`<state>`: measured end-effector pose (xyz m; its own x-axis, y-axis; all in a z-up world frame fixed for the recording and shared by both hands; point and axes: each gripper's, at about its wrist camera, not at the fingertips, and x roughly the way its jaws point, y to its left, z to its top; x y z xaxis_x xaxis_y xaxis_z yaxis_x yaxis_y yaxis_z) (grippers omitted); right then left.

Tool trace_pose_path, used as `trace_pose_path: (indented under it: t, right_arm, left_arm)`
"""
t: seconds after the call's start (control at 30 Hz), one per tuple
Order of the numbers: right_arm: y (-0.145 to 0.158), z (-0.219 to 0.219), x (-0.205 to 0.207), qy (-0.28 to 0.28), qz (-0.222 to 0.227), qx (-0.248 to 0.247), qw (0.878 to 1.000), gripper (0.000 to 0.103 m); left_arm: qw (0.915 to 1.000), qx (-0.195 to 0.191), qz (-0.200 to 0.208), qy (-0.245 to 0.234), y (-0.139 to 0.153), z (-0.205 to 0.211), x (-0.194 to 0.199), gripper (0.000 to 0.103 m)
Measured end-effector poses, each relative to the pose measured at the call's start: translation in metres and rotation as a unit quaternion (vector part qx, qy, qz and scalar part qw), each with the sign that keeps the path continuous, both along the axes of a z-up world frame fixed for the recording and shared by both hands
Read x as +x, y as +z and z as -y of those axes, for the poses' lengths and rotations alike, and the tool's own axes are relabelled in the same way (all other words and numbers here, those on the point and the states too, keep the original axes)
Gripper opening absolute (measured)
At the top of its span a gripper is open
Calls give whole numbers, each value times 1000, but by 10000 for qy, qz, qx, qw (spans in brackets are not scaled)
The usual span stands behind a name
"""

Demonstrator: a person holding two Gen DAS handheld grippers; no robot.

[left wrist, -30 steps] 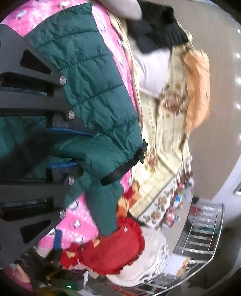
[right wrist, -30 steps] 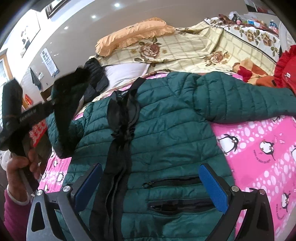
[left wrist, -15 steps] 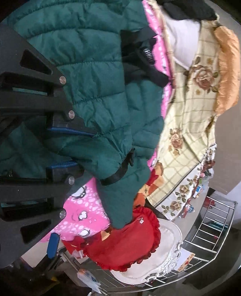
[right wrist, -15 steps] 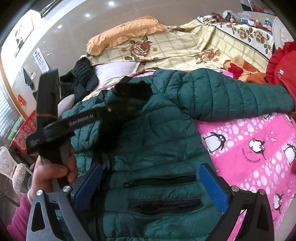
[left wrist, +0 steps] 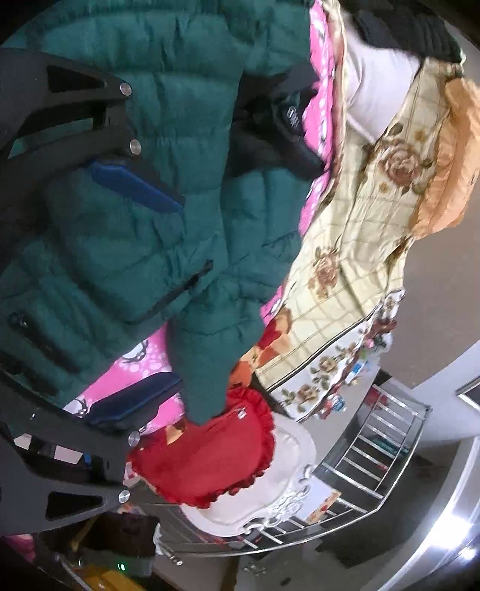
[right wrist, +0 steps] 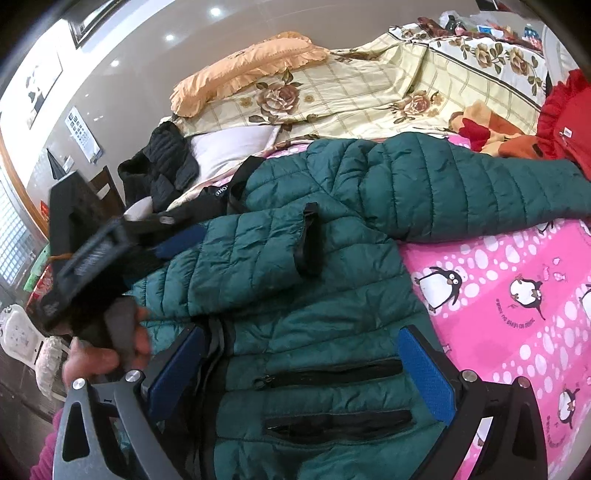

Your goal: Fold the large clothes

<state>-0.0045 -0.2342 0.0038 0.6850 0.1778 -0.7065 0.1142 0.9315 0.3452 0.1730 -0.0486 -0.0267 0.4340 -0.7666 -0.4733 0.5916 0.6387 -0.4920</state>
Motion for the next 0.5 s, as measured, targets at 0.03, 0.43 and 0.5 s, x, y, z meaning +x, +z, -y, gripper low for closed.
trace_pose_path:
  t: [0.03,0.43,0.5]
  right_arm:
    - [-1,0,2,28,-29,-10,10000,103]
    - [-6,-14,66,253,-178,-426,9986,103]
    - [-9,-18,77,303,-225,-497,9981,103]
  left_arm:
    - [9998,117,87,100,6,-7,-3,88]
    - [9722,1356,1048,1596,22,-73,-37,88]
    - [9700,1323,1009,1772,19,-85,-38,88]
